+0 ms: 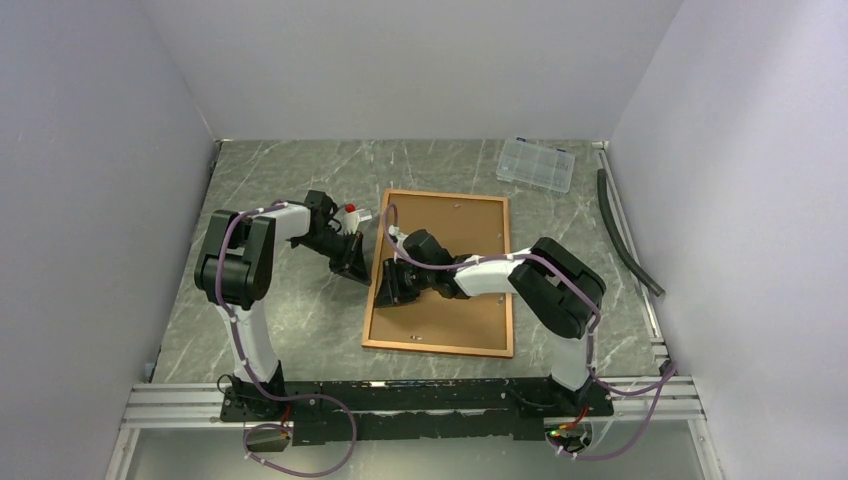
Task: Put the photo into the frame
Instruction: Install the photo frame at the center of the board.
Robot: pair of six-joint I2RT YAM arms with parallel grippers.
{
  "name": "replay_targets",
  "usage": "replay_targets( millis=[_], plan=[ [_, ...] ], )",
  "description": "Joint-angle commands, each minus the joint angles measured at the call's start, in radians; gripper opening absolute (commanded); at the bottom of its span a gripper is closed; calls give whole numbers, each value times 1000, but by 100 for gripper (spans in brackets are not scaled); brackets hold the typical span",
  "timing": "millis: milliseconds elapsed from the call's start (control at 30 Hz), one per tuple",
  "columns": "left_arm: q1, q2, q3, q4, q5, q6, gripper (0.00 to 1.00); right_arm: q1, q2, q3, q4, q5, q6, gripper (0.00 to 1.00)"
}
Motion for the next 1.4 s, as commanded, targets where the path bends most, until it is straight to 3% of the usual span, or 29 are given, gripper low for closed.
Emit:
replay_targets(
  millis=[0,567,733,933,1000,1233,1367],
  plan=[
    [-15,35,7,7,-9,10,6,5,13,-6,14,43,25,24],
    [-26,35,24,-13,-3,23,4,1,38,46,74,48,36,28],
    [-26,-12,62,-72,-13,36,4,-27,-72,49,37,0,1,43],
    [-7,-99,131,-192,-69,131,6,-218,-301,15,-101,54,-37,79],
    [-6,-117,143,-230,-112,184,9,-315,-351,-7,-167,106,-44,98],
    [-9,-175,87,-216,-300,332,16,-580,-443,-88,-297,408,-91,100],
    [-50,-194,47,-171,-403,384,19,-675,-410,-109,-272,444,-103,100]
  ],
)
